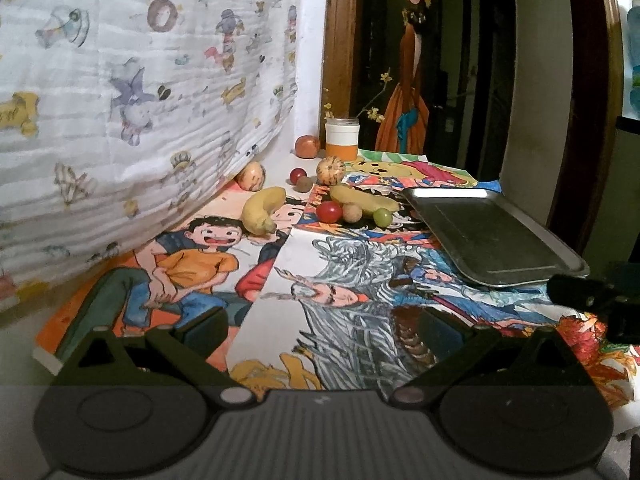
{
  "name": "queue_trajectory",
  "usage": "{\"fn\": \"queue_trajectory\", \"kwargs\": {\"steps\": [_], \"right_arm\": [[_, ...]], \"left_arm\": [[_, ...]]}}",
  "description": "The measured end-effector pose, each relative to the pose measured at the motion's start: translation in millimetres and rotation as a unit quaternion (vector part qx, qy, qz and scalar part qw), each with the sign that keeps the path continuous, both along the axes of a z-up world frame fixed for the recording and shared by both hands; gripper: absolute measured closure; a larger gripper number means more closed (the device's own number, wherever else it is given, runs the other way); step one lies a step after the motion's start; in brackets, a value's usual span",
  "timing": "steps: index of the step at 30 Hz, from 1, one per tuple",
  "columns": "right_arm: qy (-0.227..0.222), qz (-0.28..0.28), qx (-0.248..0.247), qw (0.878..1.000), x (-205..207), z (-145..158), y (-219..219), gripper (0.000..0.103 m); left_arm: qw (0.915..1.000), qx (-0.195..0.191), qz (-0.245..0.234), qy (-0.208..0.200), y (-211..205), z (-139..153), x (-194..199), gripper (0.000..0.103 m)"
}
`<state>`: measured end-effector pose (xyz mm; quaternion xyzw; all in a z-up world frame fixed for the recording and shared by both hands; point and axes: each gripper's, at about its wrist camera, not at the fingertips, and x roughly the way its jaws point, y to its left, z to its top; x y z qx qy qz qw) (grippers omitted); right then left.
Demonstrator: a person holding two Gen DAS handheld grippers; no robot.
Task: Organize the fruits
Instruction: 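Move the left tool to the yellow banana while the right tool approaches the green grape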
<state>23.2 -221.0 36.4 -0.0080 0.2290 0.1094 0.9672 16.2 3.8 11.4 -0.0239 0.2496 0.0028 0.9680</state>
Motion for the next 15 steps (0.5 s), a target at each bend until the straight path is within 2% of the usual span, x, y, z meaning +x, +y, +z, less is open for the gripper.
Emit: {"fn": "queue_trajectory", "kwargs": {"steps": [7, 10, 12, 15], "right_arm": [[0.033, 0.071, 0.069, 0.995, 23, 40, -4, 0.000], [0.032, 0.106, 0.081, 0.991, 38, 64, 1, 0.000], [0.026, 0.142, 0.070, 0.987, 50, 81, 6, 0.000], [0.006, 0.184, 0.019, 0.983, 71, 104, 22, 0.000]], "left_arm": [[0.9996, 0.021, -0.015, 0.006, 21, 18, 21, 0.000], [0.9995, 0.024, -0.018, 0.008, 36, 26, 34, 0.000], [0.9995, 0.019, -0.018, 0.017, 48, 29, 44, 0.000], [0.9991, -0.011, -0.016, 0.039, 63, 31, 63, 0.000]]}}
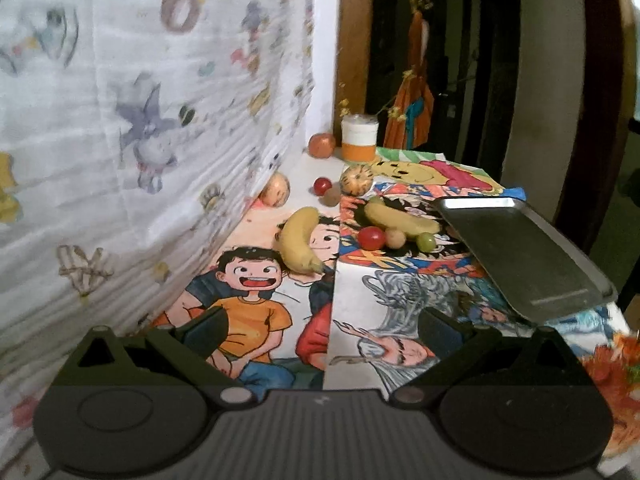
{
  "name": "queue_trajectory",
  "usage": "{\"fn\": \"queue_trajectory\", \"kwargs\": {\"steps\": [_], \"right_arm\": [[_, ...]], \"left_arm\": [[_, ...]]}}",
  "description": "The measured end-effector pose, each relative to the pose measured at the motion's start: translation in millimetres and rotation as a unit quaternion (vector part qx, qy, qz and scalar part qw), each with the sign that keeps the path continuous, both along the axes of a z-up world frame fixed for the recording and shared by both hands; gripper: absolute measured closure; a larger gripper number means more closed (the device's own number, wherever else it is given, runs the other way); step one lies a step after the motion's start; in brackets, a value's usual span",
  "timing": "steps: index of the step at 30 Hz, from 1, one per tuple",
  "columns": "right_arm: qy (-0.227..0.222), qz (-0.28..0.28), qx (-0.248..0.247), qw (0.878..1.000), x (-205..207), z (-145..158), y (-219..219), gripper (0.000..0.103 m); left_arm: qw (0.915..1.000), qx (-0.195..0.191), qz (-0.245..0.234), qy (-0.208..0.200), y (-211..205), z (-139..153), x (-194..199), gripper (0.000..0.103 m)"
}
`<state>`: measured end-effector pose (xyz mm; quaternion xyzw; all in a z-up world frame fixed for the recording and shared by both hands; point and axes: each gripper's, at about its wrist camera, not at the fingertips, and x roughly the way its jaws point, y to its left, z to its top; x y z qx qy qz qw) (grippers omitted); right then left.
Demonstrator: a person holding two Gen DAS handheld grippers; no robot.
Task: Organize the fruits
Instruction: 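Move the left tool to the yellow banana while the right tool approaches the green grape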
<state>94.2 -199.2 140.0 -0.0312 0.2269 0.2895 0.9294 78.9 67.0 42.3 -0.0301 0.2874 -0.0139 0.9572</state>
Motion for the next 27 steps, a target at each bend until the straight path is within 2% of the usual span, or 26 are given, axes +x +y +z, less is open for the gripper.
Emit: {"fn": "queue_trajectory", "kwargs": {"steps": [4, 9, 14, 20, 27], "right_arm": [[-0.030, 0.043, -0.044, 0.998, 34, 16, 19, 0.000], [0.009, 0.027, -0.023, 0.999, 90, 12, 26, 0.000], [0.026, 0.021, -0.022, 0.999, 125, -16, 25, 0.000], [0.056, 0.030, -0.061, 0.996, 150, -59, 24, 0.001], [0.089, 0.053, -0.098, 0.990, 168, -98, 33, 0.010]], "left_arm": [[0.9992, -0.034, 0.014, 0.016, 14, 0, 24, 0.000], [0.9992, -0.030, 0.016, 0.022, 16, 0, 58, 0.000], [0.9991, -0.016, 0.016, 0.035, 14, -7, 92, 0.000], [0.9982, -0.013, 0.024, 0.053, 18, -19, 122, 0.000], [0.9973, -0.012, 0.034, 0.065, 18, -29, 146, 0.004]]}}
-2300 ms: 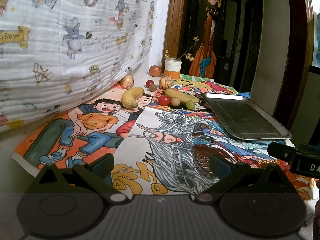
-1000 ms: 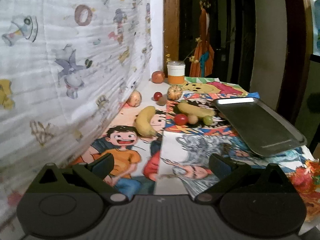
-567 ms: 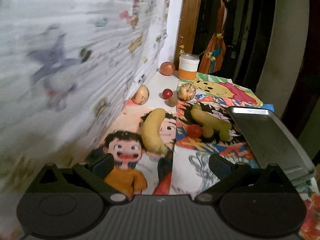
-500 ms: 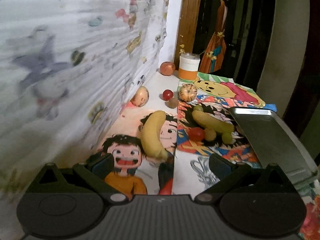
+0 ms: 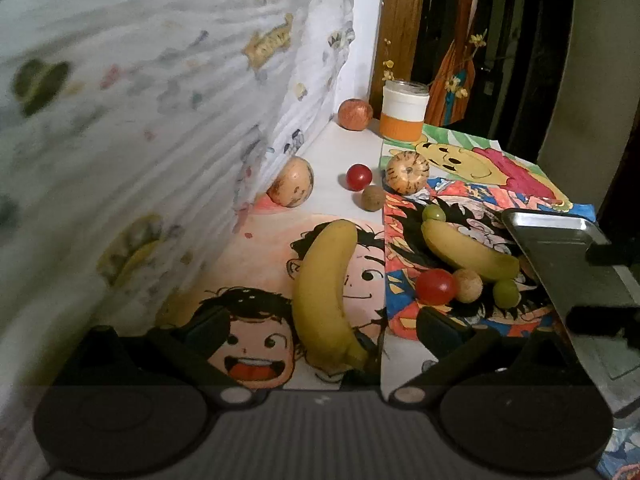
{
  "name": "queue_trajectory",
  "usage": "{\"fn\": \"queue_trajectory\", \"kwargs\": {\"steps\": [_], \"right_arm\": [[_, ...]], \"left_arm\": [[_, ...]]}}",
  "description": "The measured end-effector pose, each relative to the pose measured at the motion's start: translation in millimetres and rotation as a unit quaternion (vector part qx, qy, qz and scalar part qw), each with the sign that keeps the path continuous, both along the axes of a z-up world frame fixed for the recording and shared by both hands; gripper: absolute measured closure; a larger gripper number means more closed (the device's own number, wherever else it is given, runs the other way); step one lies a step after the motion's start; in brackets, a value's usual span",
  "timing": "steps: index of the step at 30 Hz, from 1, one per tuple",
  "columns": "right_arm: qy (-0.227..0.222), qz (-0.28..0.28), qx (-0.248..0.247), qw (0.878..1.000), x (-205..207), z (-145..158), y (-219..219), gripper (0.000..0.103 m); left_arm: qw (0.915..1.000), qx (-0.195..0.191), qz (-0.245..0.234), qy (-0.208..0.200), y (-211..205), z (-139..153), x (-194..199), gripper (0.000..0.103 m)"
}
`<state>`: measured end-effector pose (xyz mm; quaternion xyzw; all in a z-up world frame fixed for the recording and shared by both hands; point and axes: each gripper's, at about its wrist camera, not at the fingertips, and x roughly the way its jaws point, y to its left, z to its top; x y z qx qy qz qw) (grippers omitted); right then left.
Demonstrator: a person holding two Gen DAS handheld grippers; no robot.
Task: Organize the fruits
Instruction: 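Move the left tool to the yellow banana while the right tool approaches the green grape, then close the left tool on the banana while the right tool grasps the green grape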
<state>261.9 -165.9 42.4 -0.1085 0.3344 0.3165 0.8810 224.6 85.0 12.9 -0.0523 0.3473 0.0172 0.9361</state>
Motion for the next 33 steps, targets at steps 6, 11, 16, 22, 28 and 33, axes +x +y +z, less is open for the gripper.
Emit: {"fn": "queue_trajectory", "kwargs": {"steps": [6, 11, 16, 22, 28, 33], "right_arm": [[0.027, 0.015, -0.021, 0.999, 13, -23, 13, 0.023], [0.032, 0.017, -0.026, 0.999, 23, -32, 24, 0.033], [0.043, 0.012, -0.018, 0.999, 33, -37, 30, 0.043], [0.048, -0.006, -0.008, 0.999, 37, -43, 29, 0.053], [0.052, -0.016, 0.001, 0.999, 38, -43, 29, 0.067], [0.053, -0.018, 0.005, 0.998, 37, -43, 34, 0.067]], "left_arm": [[0.9996, 0.023, -0.005, 0.019, -8, -8, 17, 0.016], [0.9993, 0.018, -0.004, 0.032, -5, -13, 27, 0.022], [0.9992, 0.017, -0.005, 0.035, -3, -15, 35, 0.027], [0.9993, 0.015, -0.006, 0.034, -2, -16, 42, 0.034], [0.9991, 0.025, 0.002, 0.035, -5, -16, 45, 0.046], [0.9985, 0.035, 0.013, 0.039, -7, -15, 47, 0.062]]}}
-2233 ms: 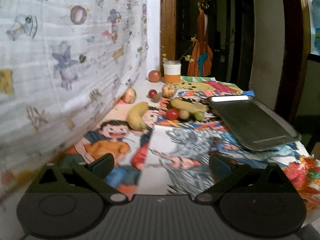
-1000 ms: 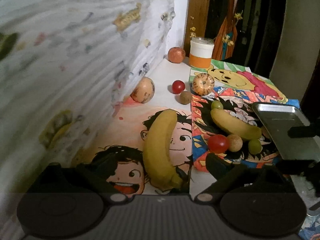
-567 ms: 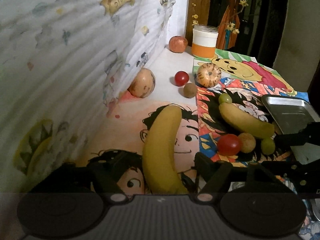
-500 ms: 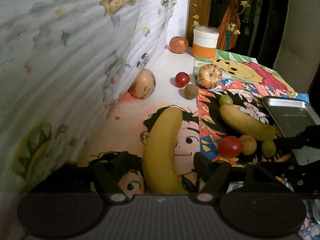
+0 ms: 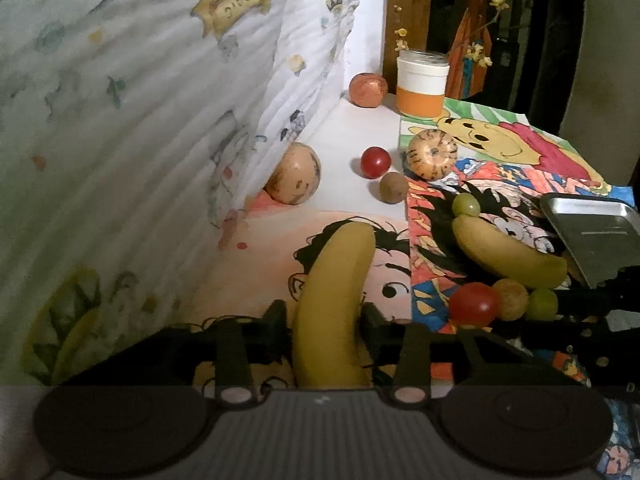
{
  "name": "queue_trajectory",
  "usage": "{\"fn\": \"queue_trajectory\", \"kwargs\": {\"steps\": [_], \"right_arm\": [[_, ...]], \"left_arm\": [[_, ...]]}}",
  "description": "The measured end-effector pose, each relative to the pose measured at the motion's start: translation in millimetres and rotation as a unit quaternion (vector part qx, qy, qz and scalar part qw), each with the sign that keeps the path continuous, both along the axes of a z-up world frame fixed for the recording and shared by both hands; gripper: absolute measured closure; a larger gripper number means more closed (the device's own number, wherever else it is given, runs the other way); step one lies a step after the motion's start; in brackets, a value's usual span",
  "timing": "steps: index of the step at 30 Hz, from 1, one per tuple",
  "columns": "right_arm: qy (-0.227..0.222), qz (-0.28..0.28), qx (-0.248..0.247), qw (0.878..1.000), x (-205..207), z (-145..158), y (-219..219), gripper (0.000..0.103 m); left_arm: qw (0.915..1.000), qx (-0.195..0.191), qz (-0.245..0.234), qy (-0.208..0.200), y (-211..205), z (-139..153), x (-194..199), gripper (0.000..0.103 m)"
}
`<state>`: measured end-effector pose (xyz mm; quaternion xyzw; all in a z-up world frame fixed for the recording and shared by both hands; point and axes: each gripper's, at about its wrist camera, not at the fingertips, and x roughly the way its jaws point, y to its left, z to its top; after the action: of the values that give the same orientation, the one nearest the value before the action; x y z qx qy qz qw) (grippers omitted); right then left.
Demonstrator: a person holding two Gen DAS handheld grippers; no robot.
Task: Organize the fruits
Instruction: 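Close the left tool on the banana while the right tool grasps the green grape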
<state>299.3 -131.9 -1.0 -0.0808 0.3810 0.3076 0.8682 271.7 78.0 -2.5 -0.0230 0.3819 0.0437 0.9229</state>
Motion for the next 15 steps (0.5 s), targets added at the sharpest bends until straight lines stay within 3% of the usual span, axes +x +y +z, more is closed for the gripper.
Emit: {"fn": "queue_trajectory", "kwargs": {"steps": [5, 9, 15], "right_arm": [[0.001, -0.008, 0.003, 1.000, 1, 0, 1, 0.067], [-0.009, -0.013, -0.003, 1.000, -1, -1, 2, 0.073], [-0.004, -0.019, 0.012, 1.000, -1, -1, -2, 0.074]], "left_arm": [[1.0000, 0.003, -0.002, 0.007, -2, 2, 1, 0.066], [0.9998, -0.015, 0.003, 0.014, 1, 4, -2, 0.068], [0.9991, -0.036, 0.001, 0.024, -1, 7, -10, 0.068]]}}
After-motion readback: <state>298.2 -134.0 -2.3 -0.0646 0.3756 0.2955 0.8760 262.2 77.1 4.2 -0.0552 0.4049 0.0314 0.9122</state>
